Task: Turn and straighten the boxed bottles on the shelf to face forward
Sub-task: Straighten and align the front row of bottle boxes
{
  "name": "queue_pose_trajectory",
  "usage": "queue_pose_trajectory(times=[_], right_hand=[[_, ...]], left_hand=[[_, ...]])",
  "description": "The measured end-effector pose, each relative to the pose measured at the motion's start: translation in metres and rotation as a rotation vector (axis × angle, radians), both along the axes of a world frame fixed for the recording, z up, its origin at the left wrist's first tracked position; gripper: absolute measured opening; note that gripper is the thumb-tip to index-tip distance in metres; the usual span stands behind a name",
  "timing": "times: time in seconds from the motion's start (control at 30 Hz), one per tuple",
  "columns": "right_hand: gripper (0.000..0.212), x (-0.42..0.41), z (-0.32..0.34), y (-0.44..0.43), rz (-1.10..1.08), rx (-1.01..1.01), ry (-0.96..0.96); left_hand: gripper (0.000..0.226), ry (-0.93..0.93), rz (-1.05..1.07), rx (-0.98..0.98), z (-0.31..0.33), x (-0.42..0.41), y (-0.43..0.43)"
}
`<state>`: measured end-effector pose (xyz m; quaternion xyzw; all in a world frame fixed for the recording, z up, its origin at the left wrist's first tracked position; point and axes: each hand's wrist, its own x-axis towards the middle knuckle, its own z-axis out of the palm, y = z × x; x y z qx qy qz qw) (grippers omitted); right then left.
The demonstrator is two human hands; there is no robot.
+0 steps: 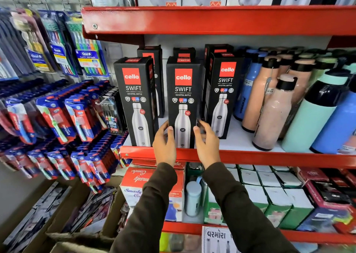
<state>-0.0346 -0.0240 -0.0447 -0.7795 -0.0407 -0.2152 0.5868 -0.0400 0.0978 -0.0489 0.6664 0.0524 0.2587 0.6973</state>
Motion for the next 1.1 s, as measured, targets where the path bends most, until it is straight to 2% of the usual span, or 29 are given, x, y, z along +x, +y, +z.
queue_pose_trajectory(times=[0.1,0.23,0.37,0.43,0.53,0.63,0.8,1.1], right_hand=[[0.034,0.004,-0.001,-0.013,-0.051,0.022,-0.082],[0.030,0.012,0.006,-0.040,-0.164,0.064,-0.185],[0.033,0.029,0.007,-0.070,-0.260,0.046,-0.228],[0.037,0.041,0.007,-0.082,-0.264,0.063,-0.164],[0.046,0.057,0.010,-0.096,-0.209,0.069,-0.003],[0.051,0.068,0.013,-0.105,-0.127,0.074,0.120],[0.044,0.073,0.012,-0.113,-0.043,0.034,0.187],[0.045,0.056,0.012,-0.117,-0.043,0.026,0.154]], left_hand=[[0.032,-0.119,0.155,0.010,-0.005,-0.003,-0.013],[0.034,-0.319,0.277,0.144,0.002,-0.009,-0.035],[0.032,-0.455,0.126,0.309,0.015,-0.010,-0.072],[0.035,-0.465,-0.027,0.293,0.021,-0.002,-0.092],[0.040,-0.384,-0.110,0.293,0.024,0.023,-0.117],[0.046,-0.176,-0.134,0.234,0.022,0.052,-0.134],[0.048,0.104,-0.158,0.132,0.017,0.078,-0.139],[0.041,0.141,-0.126,0.088,0.015,0.065,-0.132]])
